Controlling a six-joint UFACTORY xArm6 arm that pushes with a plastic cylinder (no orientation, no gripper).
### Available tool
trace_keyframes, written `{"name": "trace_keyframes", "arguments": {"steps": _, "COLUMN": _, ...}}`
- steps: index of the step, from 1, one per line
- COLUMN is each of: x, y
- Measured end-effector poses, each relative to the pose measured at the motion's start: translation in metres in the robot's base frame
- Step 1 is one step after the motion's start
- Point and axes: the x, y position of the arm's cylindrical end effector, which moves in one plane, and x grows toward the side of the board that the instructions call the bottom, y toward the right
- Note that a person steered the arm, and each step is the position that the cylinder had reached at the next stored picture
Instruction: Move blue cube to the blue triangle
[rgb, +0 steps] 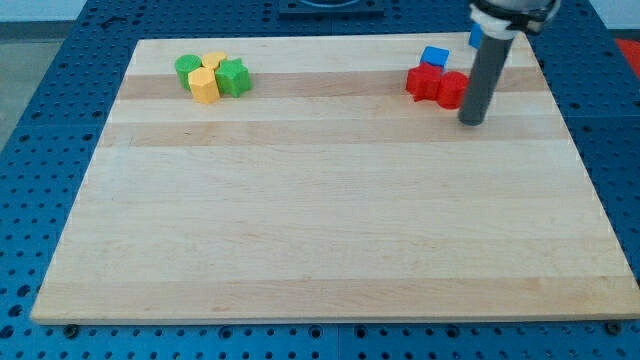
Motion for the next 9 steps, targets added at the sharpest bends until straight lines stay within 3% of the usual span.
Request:
{"name": "trace_keyframes", "arguments": {"steps": 2, "x": -0.010, "y": -0.090}}
{"name": "trace_keyframes", "arguments": {"steps": 3, "x": -0.039, "y": -0.125}}
{"name": "trace_keyframes", "arguments": {"steps": 4, "x": -0.059, "y": -0.133}}
{"name": "trace_keyframes", "arguments": {"steps": 6, "x": -0.078, "y": -0.094}}
{"name": "trace_keyframes", "arguments": {"steps": 9, "x": -0.057, "y": -0.078}}
